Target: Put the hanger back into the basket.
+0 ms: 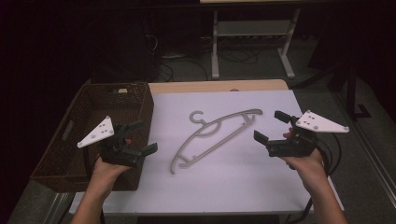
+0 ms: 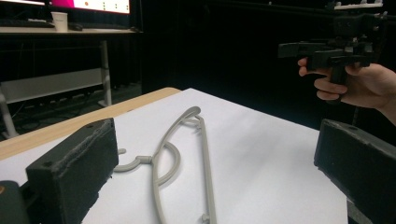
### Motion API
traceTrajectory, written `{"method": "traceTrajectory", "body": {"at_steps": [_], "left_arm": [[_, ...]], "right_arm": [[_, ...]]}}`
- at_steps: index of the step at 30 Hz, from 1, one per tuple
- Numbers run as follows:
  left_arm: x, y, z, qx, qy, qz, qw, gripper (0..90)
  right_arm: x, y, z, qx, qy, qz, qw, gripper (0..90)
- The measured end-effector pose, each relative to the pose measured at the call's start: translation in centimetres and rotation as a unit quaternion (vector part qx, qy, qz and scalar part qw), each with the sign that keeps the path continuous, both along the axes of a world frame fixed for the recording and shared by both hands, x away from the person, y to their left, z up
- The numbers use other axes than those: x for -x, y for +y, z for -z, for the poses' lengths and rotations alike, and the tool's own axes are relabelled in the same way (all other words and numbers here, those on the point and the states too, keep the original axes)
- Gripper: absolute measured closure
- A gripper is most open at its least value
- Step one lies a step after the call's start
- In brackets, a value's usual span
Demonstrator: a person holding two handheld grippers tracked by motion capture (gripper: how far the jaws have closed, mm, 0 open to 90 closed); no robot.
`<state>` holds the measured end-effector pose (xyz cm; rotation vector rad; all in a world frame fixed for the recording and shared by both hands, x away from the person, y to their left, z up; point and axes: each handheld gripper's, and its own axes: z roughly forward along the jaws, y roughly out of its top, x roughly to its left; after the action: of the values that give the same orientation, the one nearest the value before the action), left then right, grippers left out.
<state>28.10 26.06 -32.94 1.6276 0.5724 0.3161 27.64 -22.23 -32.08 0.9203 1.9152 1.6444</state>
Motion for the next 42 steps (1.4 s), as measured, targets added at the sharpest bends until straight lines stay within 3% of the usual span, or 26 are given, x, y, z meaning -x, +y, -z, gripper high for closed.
{"method": "traceTrajectory", "body": {"at_steps": [7,17,25,42], "left_arm": [[0.3,-1.2,-0.5,-0.024,0.013,0.006,0.9996,0.0],[0.6,-3.8,-0.6,-0.061,0.027,0.025,0.9974,0.0],[0.5,-6.0,0.5,-0.088,0.049,0.047,0.9938,0.0],[-0.6,-9.3,3.3,-0.128,0.071,0.056,0.9877,0.0]], "right_arm": [[0.0,0.1,0.4,0.005,0.006,-0.001,1.0,0.0],[0.5,0.7,2.0,0.033,0.035,-0.008,0.9988,0.0],[1.0,1.0,3.9,0.052,0.057,-0.017,0.9969,0.0],[1.4,1.6,6.9,0.067,0.09,-0.029,0.9933,0.0]]}}
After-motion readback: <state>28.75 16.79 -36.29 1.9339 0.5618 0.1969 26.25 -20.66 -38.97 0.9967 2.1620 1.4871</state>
